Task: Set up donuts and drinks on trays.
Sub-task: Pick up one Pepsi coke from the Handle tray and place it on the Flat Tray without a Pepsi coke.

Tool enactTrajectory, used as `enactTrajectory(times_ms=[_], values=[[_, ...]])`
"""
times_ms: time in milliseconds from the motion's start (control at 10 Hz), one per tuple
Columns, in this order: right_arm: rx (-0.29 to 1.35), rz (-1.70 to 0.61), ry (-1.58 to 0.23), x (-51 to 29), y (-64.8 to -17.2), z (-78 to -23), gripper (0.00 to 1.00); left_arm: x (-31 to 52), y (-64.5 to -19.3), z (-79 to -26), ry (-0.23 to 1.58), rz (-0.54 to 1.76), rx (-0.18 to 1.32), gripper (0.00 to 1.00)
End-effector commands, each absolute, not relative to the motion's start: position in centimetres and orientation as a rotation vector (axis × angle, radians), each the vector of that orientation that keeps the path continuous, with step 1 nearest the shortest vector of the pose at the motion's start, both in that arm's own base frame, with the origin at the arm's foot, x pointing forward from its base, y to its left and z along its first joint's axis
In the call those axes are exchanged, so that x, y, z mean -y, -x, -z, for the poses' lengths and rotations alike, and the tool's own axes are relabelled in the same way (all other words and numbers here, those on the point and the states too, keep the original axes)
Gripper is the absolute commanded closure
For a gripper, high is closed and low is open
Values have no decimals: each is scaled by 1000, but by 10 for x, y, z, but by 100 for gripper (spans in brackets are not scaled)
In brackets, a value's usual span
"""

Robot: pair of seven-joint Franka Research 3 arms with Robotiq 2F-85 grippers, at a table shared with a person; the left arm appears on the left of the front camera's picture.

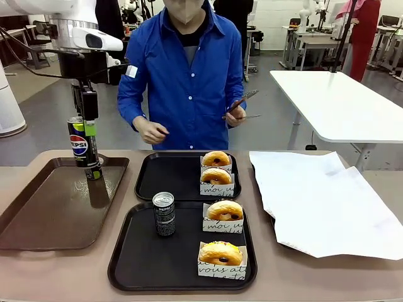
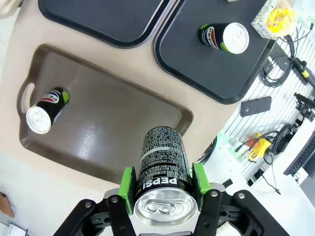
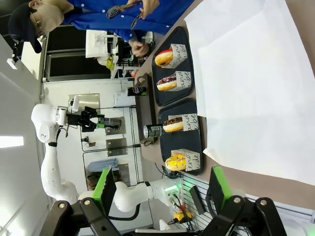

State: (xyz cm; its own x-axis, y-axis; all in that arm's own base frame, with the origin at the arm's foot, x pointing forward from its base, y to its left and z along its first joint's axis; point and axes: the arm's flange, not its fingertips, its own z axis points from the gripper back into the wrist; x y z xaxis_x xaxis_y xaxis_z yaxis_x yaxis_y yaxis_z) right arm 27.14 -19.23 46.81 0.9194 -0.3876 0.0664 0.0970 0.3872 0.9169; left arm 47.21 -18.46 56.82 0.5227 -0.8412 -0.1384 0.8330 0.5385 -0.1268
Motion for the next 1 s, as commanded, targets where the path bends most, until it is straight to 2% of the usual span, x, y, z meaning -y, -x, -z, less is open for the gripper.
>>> enactTrajectory(times_ms=[0,300,700,900], values=[[299,312,-1149,192,-272,-469,0,195,-491,-557,52,993,-158,43],[299,312,-1149,192,-272,-469,0,250,-529,-533,48,999,-75,43],[299,312,-1149,192,-272,-469,0,303,-571,-485,64,974,-61,43],[299,312,-1149,192,-272,-469,0,325,-579,-457,-26,949,-42,43]])
